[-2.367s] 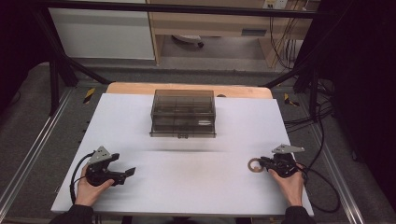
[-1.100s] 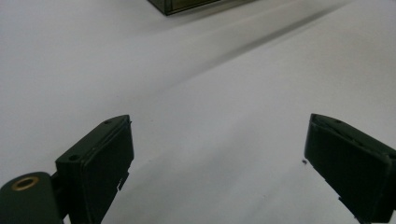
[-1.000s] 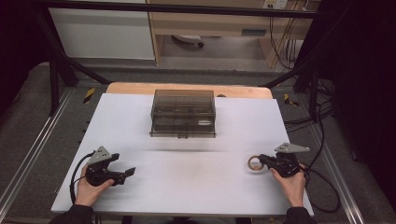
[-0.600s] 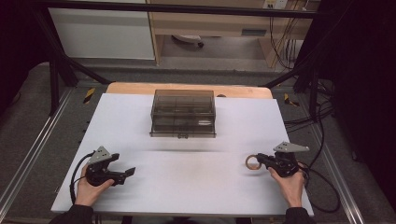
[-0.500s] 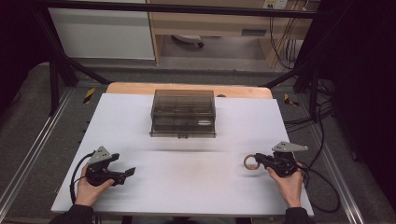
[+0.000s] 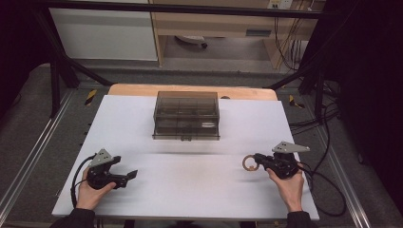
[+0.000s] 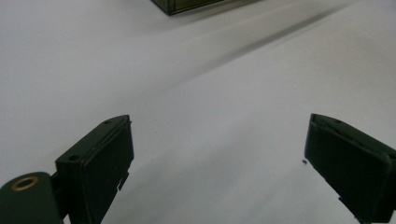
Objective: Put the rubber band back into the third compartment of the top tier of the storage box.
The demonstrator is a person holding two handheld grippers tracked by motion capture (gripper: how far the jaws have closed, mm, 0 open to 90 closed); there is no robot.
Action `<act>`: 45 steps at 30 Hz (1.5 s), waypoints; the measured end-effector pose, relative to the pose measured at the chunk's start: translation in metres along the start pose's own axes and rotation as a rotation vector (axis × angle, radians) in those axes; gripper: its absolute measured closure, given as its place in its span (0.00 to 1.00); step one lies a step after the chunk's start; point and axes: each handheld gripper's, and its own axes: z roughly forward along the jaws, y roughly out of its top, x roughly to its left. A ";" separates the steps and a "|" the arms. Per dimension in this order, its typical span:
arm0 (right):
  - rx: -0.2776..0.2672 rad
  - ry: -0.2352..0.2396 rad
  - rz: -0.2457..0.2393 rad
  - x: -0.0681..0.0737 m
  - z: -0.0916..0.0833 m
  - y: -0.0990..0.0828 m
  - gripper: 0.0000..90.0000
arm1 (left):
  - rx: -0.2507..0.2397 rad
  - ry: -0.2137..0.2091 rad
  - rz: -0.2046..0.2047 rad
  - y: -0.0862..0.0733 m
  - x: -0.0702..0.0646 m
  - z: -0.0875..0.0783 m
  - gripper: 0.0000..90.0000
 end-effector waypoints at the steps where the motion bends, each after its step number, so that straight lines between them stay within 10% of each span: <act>1: 0.000 0.000 0.000 0.000 0.000 0.000 0.95 | 0.002 0.000 0.003 0.000 0.000 0.000 0.08; 45: -0.047 0.052 -0.065 0.040 0.021 0.070 0.95 | 0.001 0.003 0.001 0.000 0.001 -0.001 0.08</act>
